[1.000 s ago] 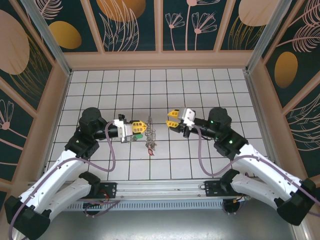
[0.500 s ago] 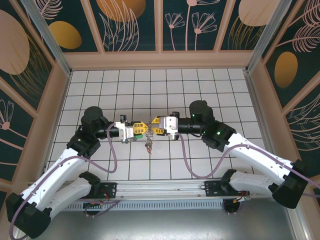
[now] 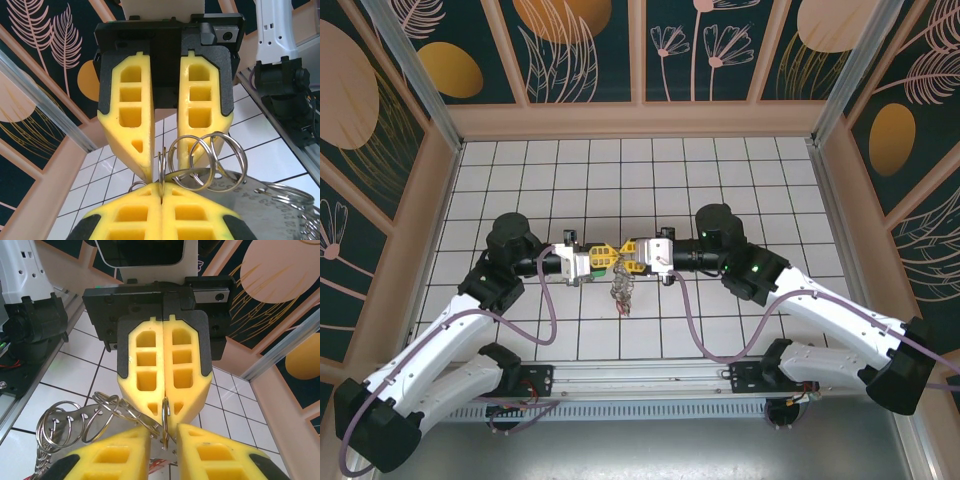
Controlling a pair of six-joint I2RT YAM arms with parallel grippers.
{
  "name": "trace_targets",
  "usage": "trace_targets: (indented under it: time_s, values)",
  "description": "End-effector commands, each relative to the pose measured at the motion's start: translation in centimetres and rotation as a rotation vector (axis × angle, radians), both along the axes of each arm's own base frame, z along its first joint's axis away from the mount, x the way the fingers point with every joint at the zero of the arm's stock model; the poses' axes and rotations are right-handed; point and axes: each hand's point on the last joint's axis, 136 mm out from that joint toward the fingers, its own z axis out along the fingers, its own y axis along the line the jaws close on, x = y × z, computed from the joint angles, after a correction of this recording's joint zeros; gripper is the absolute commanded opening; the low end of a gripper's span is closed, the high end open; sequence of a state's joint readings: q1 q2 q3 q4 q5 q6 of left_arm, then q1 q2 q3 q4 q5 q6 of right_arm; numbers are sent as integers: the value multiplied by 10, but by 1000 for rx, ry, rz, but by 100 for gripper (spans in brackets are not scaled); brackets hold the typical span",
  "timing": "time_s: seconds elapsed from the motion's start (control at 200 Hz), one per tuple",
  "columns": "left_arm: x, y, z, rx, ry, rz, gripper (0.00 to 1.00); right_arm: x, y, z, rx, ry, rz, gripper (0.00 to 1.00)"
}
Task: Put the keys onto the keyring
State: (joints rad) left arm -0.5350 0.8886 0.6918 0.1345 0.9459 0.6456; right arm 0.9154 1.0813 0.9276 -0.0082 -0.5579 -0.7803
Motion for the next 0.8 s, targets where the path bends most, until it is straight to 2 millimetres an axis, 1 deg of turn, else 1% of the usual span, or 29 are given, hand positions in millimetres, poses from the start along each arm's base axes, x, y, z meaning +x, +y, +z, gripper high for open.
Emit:
trace_targets:
  time_s: [0.0, 0.11, 0.2, 0.255, 0.3, 0.33, 0.375, 0.395, 0.47, 0.551, 0.621, 0.791]
  values:
    - [-6, -4, 14, -41, -51, -39, 0, -7, 3, 15, 45, -32, 26, 17]
    - [-7, -5, 16, -48, -54, -45, 0, -6, 3, 13, 44, -32, 15, 14]
    - [-8, -6, 16, -53, -53, -48, 0, -3, 2, 10, 49, -34, -3, 6]
    - [-6, -7, 16, -52, -53, -42, 0, -3, 0, 12, 63, -44, -14, 0]
    - [-5, -7, 14, -47, -48, -31, 0, -1, -1, 12, 65, -53, -29, 0]
    - [-3, -6, 13, -41, -49, -17, 6, 0, -2, 11, 64, -61, -41, 0]
    - [0, -4, 12, -25, -54, 14, 19, 3, -4, 10, 59, -73, -64, 0]
    - [2, -3, 12, -18, -57, 30, 22, 5, -6, 10, 55, -77, -76, 0]
    - [7, 1, 10, 17, -62, 77, 27, 9, -10, 7, 30, -89, -114, 0]
    - [9, 5, 6, 54, -68, 110, 28, 11, -14, 4, 1, -102, -141, 0]
    - [9, 7, 2, 72, -65, 123, 25, 12, -15, 2, -19, -105, -152, 0]
    - [11, 7, -5, 111, -57, 125, 23, 13, -12, -6, -79, -123, -166, 0]
